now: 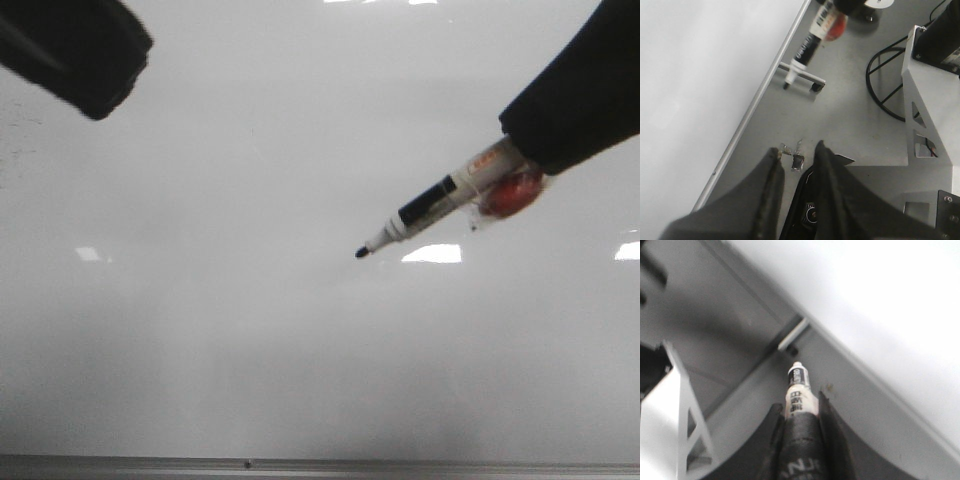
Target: Write number 9 on whiteboard
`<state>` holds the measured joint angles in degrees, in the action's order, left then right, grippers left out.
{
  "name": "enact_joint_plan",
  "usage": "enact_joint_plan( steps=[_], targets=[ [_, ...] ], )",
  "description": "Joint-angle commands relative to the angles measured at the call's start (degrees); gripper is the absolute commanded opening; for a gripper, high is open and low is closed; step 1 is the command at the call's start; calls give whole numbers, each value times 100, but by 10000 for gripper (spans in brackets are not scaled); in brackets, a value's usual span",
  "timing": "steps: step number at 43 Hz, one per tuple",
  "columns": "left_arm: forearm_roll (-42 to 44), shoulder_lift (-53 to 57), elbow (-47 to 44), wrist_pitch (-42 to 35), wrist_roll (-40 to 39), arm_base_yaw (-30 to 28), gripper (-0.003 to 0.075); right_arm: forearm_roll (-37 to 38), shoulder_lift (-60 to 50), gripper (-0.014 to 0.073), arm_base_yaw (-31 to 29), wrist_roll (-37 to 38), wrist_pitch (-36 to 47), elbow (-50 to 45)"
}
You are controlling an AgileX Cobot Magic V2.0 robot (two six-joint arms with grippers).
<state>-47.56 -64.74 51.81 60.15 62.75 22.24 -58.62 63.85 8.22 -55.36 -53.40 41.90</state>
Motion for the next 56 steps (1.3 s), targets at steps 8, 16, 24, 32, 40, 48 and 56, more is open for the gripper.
enact_joint_plan(
  steps=[8,16,24,32,40,48,56],
  targets=[
    [-823,933,-799,-361,361,-159,-19,-1914,-27,-61,-39,-899,1488,423],
    [-813,961,-799,-337,361,-159,-19,-1945,582,-61,-39,-899,1769,1138],
    [-813,961,-799,-337,361,-159,-19,-1946,1262,-61,-39,-899,2142,1320],
    [-813,961,-799,-337,361,-159,-19,-2013,1619,-61,-39,-904,2389,1608],
    [-813,961,-799,-337,361,-159,-19,-2013,2093,-61,224,-904,2389,2187],
    [-813,961,-799,-337,361,-159,-19,-2004,2622,-61,696,-904,2427,2402],
    [-813,961,-799,-337,361,-159,-19,-1835,2835,-61,779,-904,2307,2091]
  ],
)
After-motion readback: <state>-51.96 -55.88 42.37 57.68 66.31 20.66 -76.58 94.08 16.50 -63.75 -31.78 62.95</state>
